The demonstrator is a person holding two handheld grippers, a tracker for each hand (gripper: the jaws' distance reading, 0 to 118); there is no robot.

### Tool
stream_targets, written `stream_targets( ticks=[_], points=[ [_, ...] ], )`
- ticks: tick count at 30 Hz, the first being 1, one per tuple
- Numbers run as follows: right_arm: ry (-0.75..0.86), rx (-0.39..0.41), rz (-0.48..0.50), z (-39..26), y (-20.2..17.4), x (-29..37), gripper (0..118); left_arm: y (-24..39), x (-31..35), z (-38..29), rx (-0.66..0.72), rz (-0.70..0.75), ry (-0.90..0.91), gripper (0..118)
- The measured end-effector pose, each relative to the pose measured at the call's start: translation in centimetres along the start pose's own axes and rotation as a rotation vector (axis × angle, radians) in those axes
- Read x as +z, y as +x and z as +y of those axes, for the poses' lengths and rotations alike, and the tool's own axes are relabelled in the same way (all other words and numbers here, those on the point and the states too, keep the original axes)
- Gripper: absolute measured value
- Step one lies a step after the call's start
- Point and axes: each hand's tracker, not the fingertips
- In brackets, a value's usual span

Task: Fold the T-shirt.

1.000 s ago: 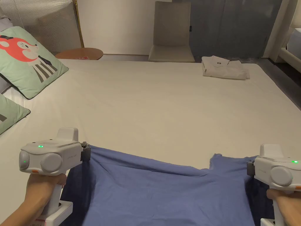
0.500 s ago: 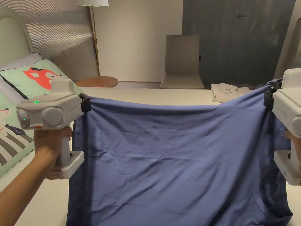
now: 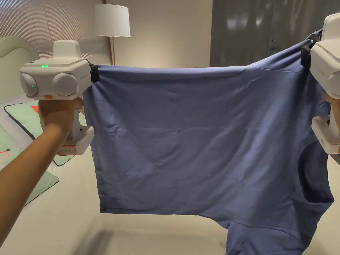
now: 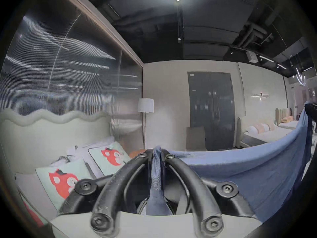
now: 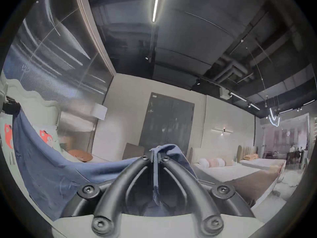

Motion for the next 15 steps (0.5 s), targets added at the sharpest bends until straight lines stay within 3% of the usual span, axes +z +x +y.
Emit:
stream_targets(
  ticks=[8,15],
  points=[
    [0.007,-0.007,0.0,-2.3,-0.5,-2.4,4,1.0,-3.8,-3.0,0.029,0.002,-0.013,4],
    [-0.134,0.014,0.027,-11.3,-1.4,-3.8,4,2.4,-6.2,-11.7,-0.023,-0.024,-0.131,4]
  ],
)
